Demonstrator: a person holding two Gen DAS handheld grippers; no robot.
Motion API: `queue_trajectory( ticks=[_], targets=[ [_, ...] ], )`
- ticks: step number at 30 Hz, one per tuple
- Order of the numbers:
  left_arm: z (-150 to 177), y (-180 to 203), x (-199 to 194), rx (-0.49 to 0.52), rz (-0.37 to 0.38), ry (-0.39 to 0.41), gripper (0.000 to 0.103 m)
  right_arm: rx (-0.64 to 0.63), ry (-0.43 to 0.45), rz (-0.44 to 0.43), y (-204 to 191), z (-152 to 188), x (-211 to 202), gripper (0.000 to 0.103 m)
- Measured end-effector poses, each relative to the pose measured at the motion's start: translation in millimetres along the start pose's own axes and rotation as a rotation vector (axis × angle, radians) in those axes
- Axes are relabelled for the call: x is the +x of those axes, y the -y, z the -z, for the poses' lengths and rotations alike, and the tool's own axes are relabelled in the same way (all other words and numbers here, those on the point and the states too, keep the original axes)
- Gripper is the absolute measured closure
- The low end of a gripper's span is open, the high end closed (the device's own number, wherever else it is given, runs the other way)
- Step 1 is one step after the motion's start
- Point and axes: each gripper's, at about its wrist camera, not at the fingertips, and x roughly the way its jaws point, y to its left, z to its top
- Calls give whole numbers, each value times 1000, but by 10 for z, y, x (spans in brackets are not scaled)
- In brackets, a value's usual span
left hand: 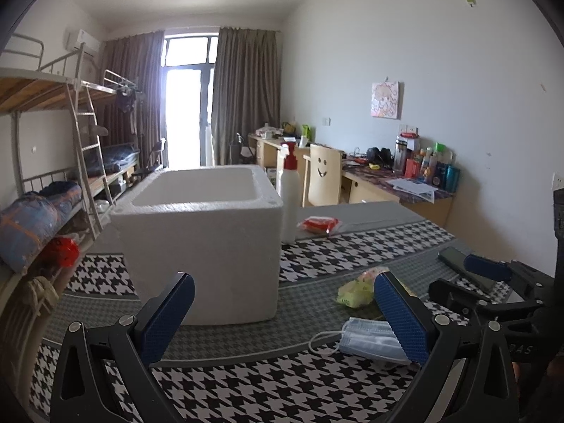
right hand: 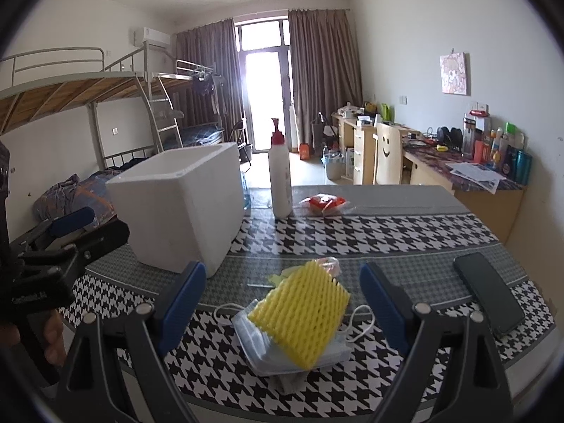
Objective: Organize soft objects
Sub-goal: 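Grasp the yellow foam net with the right tool and lift it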
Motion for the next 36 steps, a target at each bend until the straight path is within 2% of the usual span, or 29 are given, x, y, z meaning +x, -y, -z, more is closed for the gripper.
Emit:
queue_trajectory(
  ticks=[5, 15, 31, 33, 36],
  targets=[
    [31, 20, 60, 8, 4, -16, 1, 32, -47, -25, 41, 82, 109, 12],
    [178, 45, 199, -2, 17, -71, 1, 24, -71, -16, 48, 159, 168, 12],
    [238, 90, 312, 10, 38, -128, 1, 43, -136, -38, 92, 208, 341, 12],
    [240, 102, 321, 12, 43, -132, 1, 50, -148, -47, 111, 216, 367, 19],
    [238, 110, 340, 11, 49, -138, 1, 67, -192, -77, 153, 234, 451, 37]
  ],
)
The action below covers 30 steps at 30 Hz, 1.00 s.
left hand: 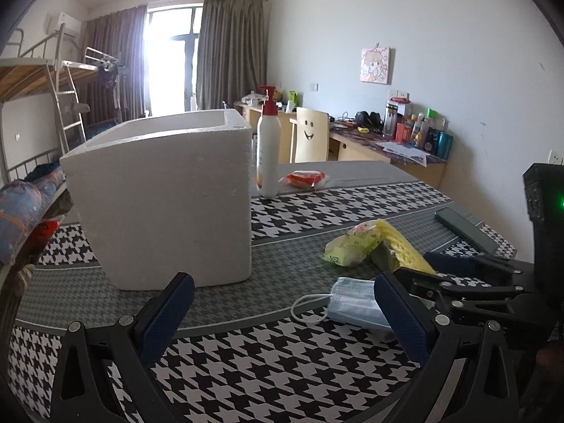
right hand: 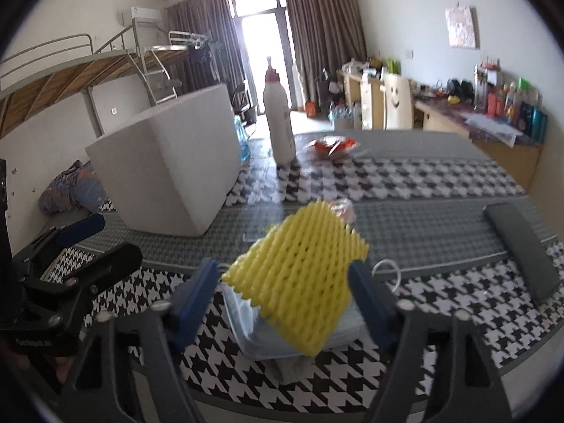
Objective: Organize soft objects
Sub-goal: 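Grasp the yellow foam net with the right tool and lift it, then close the left tool on the blue face mask while the right tool holds the yellow net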
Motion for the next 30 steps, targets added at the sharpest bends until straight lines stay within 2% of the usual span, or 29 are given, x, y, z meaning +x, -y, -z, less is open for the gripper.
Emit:
queue_trajectory(
  ticks=[1, 3, 5, 11, 20, 30],
  targets=[
    [1, 3, 8, 0, 4, -5, 1, 8, -9, -11, 11, 6, 18, 45],
    [2, 15, 26, 5, 12, -17, 1, 23, -20, -27, 41, 9, 32, 52],
    [6, 35, 54, 10, 17, -29, 1, 35, -29, -42, 54, 17, 23, 65],
    [8, 151, 82, 27, 30, -26, 1, 73, 2, -66, 119, 47, -94, 79],
    [34, 250, 85, 46, 55, -34, 1, 91, 67, -56, 175, 12, -309, 86],
    [93, 408, 52, 81, 91, -45, 1, 104, 111, -20, 262, 4, -432, 87]
  ],
)
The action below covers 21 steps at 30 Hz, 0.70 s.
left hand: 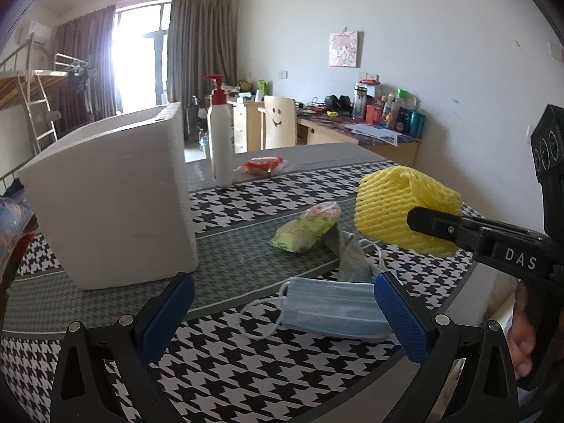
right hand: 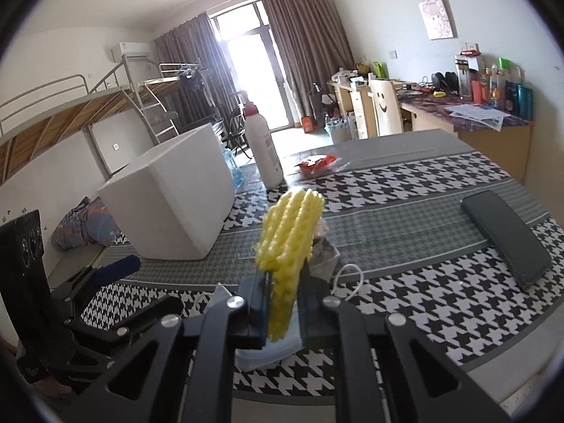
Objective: Organize soft objects
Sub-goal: 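Close the left tool on the blue face mask while the right tool holds the yellow net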
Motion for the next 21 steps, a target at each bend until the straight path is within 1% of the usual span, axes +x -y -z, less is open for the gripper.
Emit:
queue_trajectory(
  ticks=[9, 21],
  targets=[
    [82, 240, 19, 39, 51, -26, 1, 19, 13, 28, 87, 34, -99, 87],
    [120, 444, 125, 57, 57, -65, 1, 38, 27, 56, 192, 115, -243, 87]
  ],
)
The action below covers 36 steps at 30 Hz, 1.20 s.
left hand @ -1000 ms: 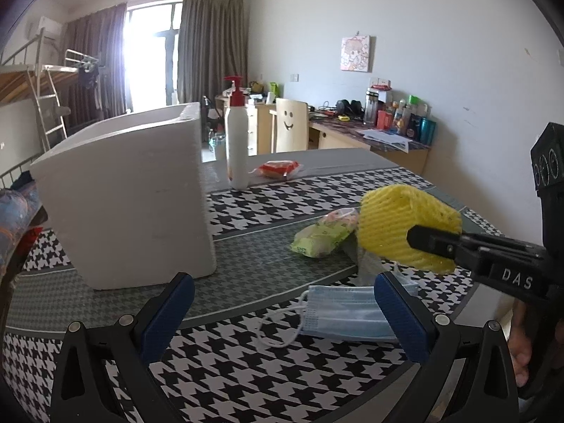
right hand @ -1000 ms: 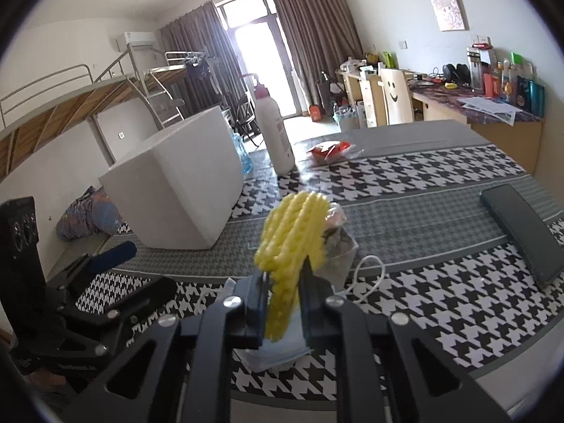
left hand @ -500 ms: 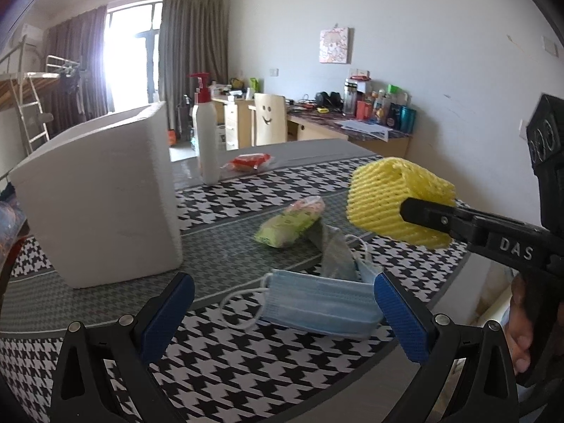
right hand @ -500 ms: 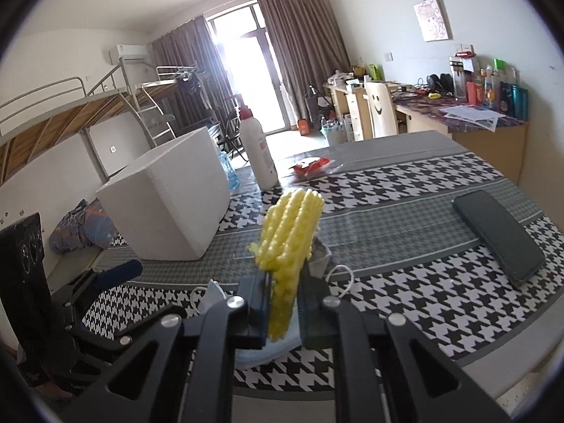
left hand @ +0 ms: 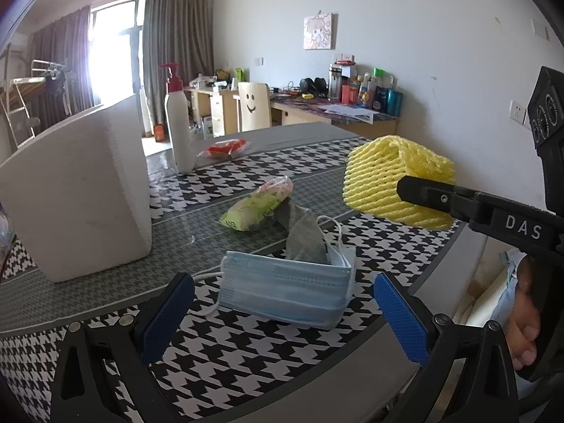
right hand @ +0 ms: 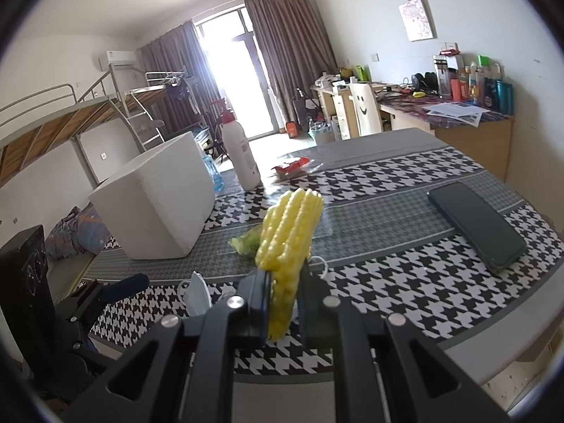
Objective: Organize soft objects
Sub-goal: 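Close the left tool on the blue face mask while the right tool holds the yellow net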
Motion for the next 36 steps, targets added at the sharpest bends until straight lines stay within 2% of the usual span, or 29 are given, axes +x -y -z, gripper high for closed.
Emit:
queue_trajectory(
  ticks=[8, 19, 24, 29, 34, 36],
  targets=[
    [10, 81, 146, 3, 10, -46, 6, 11, -2, 12, 64, 45, -46, 87],
    [48, 99, 317, 1, 2, -114, 23, 25, -10, 15, 100, 74, -43, 87],
    [70, 112, 356, 9, 14, -139, 42, 26, -7, 13, 105, 82, -56, 87],
    [78, 119, 347, 10, 26, -144, 47, 26, -8, 13, 108, 88, -57, 87],
    [100, 110, 345, 10, 58, -159, 65, 21, -7, 17, 92, 90, -69, 87],
    [118, 100, 356, 3, 78, -173, 76, 21, -7, 16, 82, 91, -70, 87]
  ],
)
